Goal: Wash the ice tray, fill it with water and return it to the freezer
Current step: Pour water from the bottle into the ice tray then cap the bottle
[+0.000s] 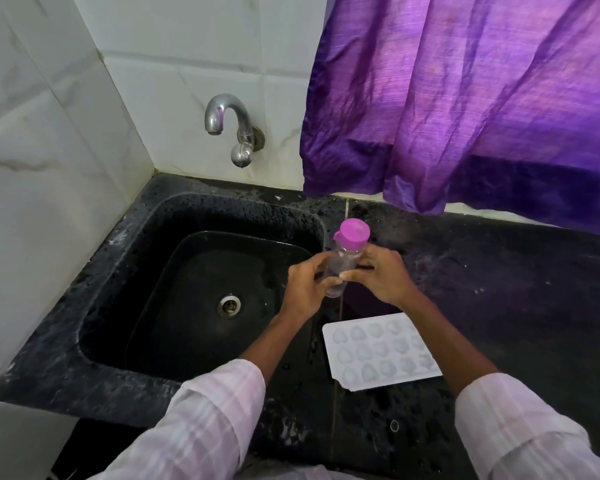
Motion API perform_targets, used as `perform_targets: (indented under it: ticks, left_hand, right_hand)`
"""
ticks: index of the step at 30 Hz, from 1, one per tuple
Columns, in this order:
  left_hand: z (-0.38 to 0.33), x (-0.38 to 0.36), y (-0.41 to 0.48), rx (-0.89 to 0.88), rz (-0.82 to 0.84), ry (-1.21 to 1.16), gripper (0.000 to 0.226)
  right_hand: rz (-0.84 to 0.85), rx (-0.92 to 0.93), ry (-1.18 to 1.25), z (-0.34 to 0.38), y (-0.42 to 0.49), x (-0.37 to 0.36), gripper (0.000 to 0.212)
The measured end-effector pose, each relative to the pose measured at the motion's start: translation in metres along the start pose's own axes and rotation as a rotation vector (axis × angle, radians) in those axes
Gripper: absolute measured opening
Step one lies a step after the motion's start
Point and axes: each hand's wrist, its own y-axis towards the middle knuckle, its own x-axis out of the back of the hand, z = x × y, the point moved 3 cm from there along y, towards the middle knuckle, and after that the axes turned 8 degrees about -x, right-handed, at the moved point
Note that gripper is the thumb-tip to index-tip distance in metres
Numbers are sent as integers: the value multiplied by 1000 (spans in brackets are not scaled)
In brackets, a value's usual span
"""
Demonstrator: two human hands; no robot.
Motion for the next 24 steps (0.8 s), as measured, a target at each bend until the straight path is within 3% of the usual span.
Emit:
perform_targets:
  ticks: [10, 21, 24]
  left_hand:
    - [-6, -27, 43, -18, 117, 102, 42]
    - [11, -34, 47, -8, 211, 110, 55]
    - [14, -23, 26, 60, 139, 127, 50]
  right_hand:
    - [-125, -24, 2, -11, 16, 22, 50]
    - [-134, -44, -4, -24, 19, 23, 49]
    - [-113, -100, -21, -34, 10, 23, 56]
